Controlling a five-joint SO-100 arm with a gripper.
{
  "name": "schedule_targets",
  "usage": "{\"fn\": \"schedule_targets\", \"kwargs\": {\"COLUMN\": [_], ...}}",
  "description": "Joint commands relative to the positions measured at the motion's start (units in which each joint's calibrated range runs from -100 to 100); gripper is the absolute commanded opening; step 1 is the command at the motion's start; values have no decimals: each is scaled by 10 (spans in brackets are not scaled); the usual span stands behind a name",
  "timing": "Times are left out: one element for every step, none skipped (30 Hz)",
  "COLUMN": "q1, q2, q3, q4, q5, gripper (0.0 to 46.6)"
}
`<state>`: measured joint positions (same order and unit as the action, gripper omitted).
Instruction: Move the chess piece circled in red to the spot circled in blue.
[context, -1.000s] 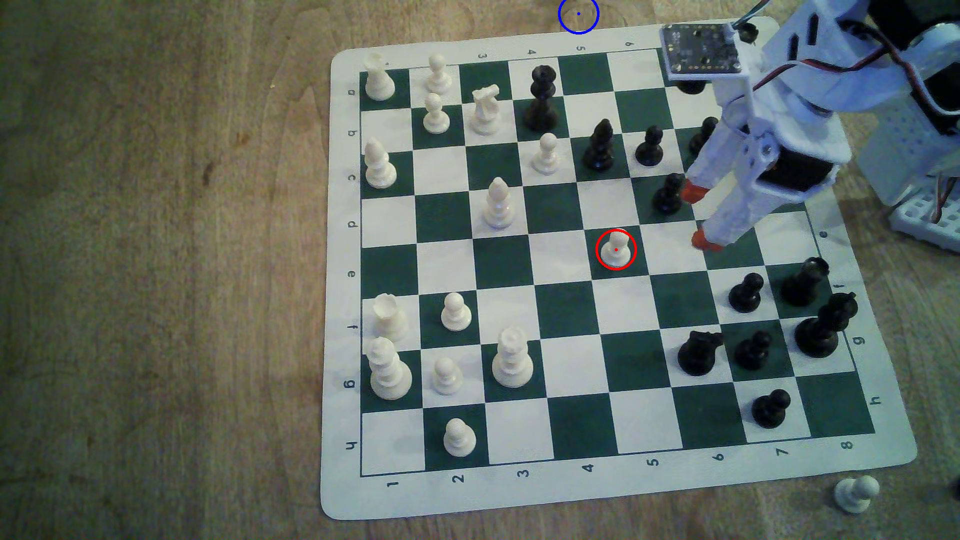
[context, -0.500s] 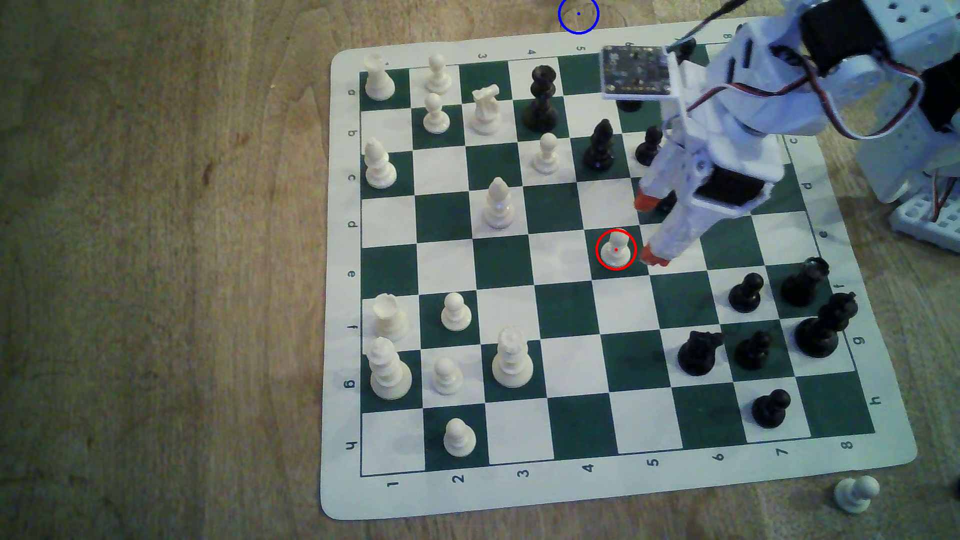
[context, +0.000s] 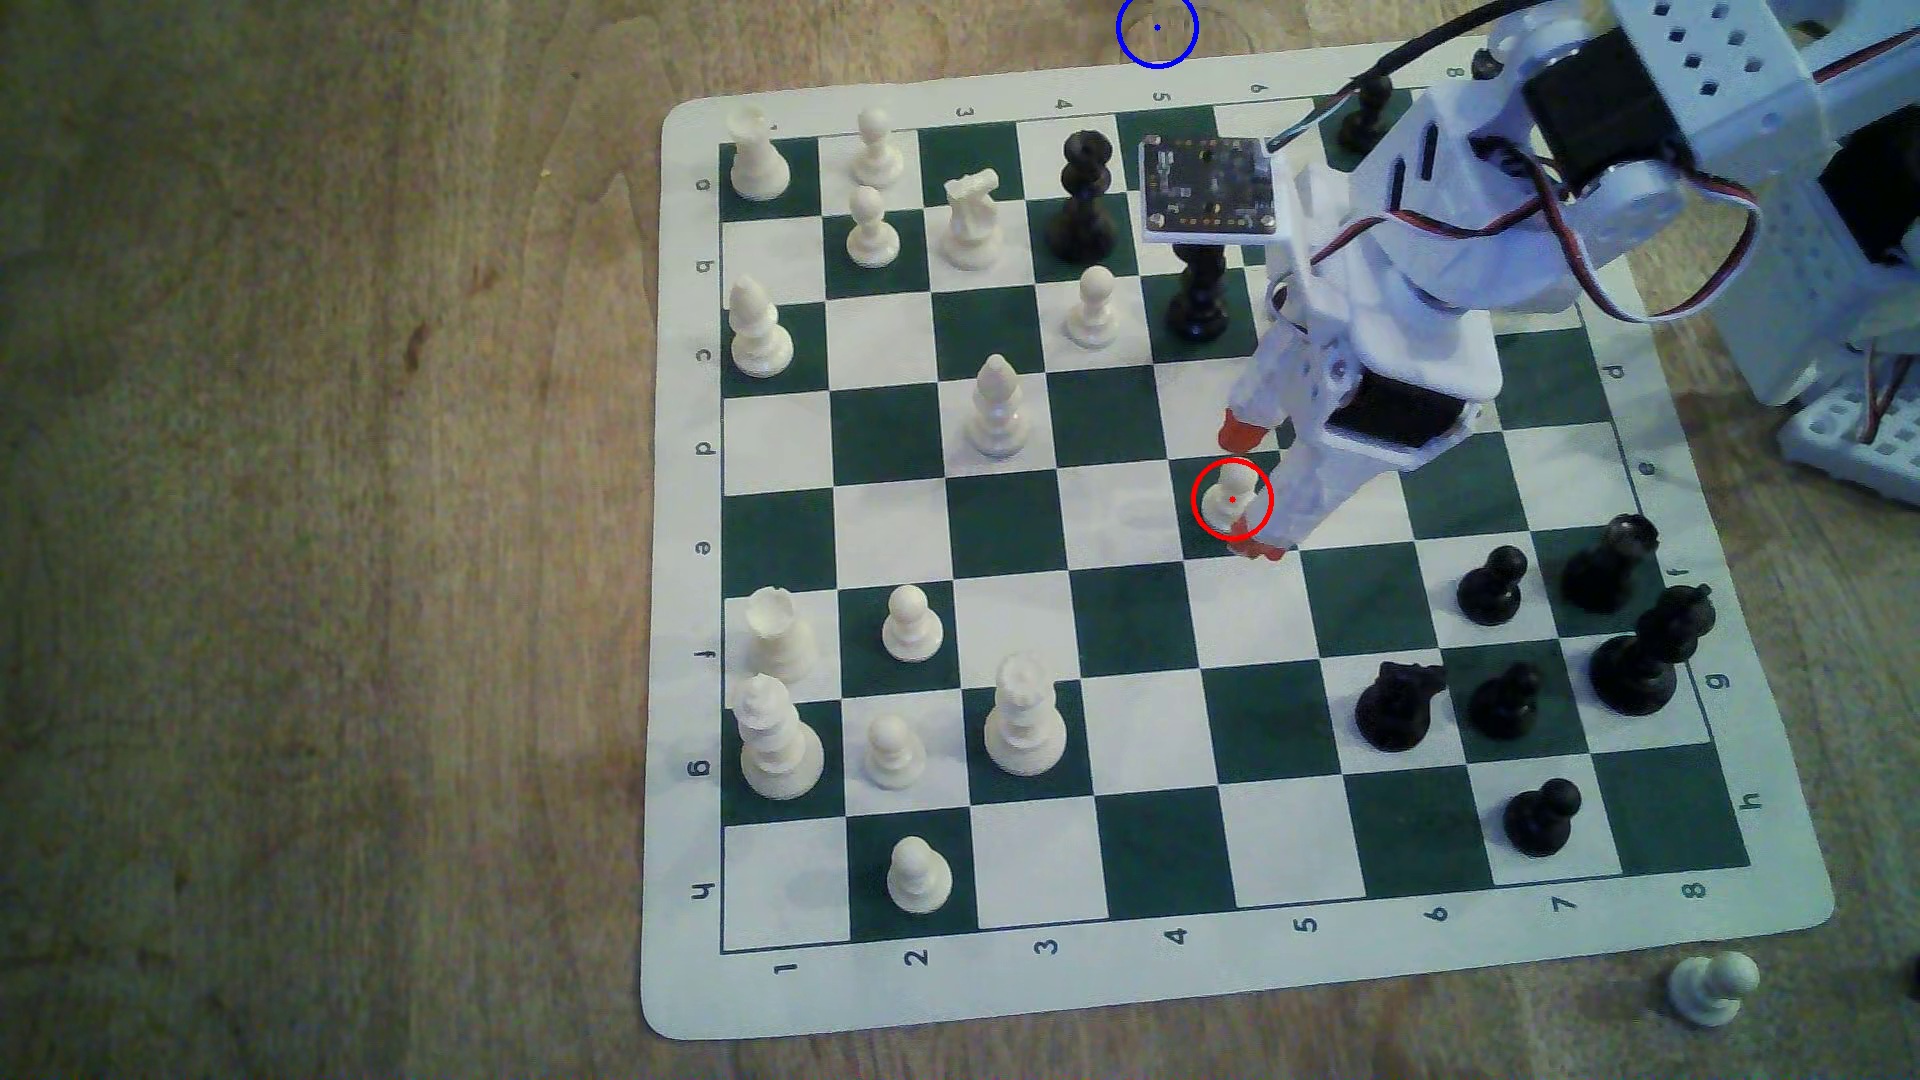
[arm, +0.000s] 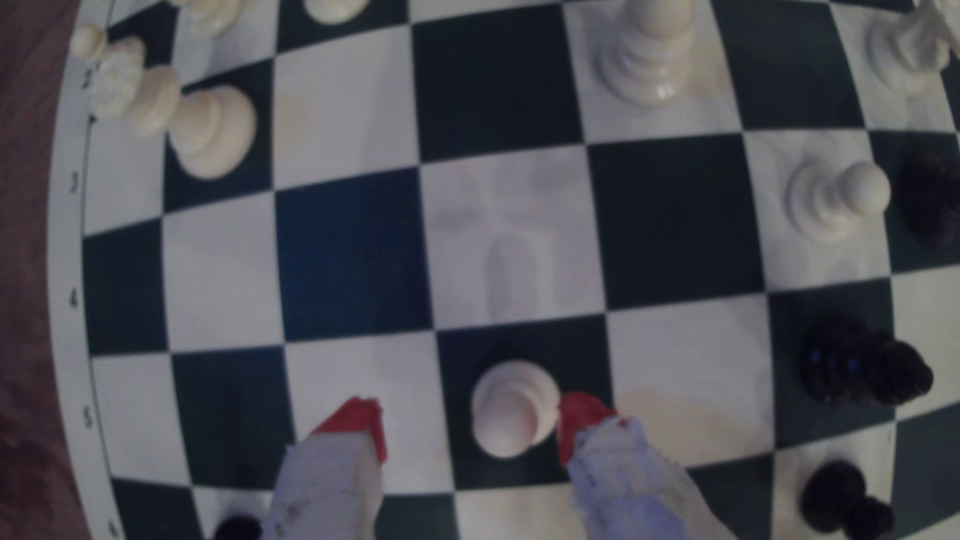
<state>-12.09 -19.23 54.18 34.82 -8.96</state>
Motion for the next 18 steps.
{"fn": "schedule_targets", "kwargs": {"q1": [3,3,3,3,3,3,3,3,4,4,4,4,4,4,5,5,6,8], "q2": [-2,0,2,4,9,11,12,16,19,28,31,34,37,41,42,43,43,43], "q3": [-48,-48,-48,-48,-48,-48,-48,-48,-48,-48,-48,-48,-48,-48,-48,-48,-48,-48], "q4": [-8,-11,-12,-15,-19,-20,-21,-23,-26,-35,-38,-41,-45,-53,-57,-57,-58,-58], "q5": [-3,-3,-3,-3,-3,-3,-3,-3,-4,-4,-4,-4,-5,-5,-5,-5,-5,-3], "gripper": [179,178,176,175,171,170,170,169,169,168,168,168,167,162,160,159,156,145]}}
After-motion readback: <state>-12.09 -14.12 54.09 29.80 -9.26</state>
